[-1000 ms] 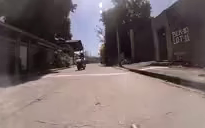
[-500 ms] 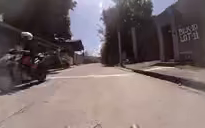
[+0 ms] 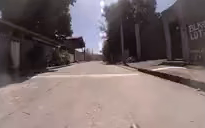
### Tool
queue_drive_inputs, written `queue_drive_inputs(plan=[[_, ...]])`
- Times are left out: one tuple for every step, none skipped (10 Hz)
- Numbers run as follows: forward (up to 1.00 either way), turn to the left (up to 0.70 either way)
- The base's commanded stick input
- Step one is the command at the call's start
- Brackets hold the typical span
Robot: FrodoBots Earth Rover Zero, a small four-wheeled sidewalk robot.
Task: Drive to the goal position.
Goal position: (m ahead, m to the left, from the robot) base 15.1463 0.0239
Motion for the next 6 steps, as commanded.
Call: queue_drive_inputs(plan=[[1.0,0.0],[1.0,0.0],[1.0,0.0],[1.0,0.0],[1.0,0.0],[1.0,0.0]])
